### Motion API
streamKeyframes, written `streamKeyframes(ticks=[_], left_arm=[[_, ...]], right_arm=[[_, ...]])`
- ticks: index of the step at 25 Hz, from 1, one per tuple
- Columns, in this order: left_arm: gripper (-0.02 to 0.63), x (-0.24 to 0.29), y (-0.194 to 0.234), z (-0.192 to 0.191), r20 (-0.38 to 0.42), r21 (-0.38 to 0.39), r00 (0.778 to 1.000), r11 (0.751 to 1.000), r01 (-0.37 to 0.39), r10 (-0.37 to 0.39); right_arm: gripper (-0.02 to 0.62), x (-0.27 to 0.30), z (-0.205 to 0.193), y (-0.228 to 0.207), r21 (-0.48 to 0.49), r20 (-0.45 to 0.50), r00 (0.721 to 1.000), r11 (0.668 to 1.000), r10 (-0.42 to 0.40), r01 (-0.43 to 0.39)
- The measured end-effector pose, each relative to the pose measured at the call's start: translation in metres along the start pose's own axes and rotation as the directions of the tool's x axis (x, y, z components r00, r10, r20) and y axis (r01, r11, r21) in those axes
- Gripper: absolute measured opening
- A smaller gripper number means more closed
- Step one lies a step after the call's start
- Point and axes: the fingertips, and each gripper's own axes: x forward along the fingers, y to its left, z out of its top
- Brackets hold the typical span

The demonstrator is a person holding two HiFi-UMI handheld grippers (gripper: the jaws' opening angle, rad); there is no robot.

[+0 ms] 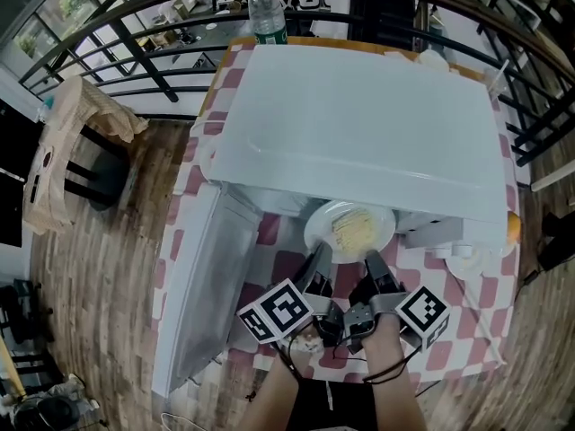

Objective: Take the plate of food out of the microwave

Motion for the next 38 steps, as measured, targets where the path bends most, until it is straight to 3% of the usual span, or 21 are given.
streamKeyframes(ticks=[20, 38], left_arm=[[0.073, -0.079, -0.008, -0.031, 0.111, 0.003, 0.994, 1.000, -0.017, 0.017], [0.072, -0.128, -0.005, -0.046, 0.084, -0.007, 0.996, 1.000, 0.003, -0.003]], right_arm=[[0.024, -0.064, -0.034, -0.008, -0.048, -0.101, 0.995, 0.999, 0.021, -0.026], [0.024, -0.106, -0.068, -0.017, -0.036, -0.072, 0.997, 0.999, 0.014, -0.016]])
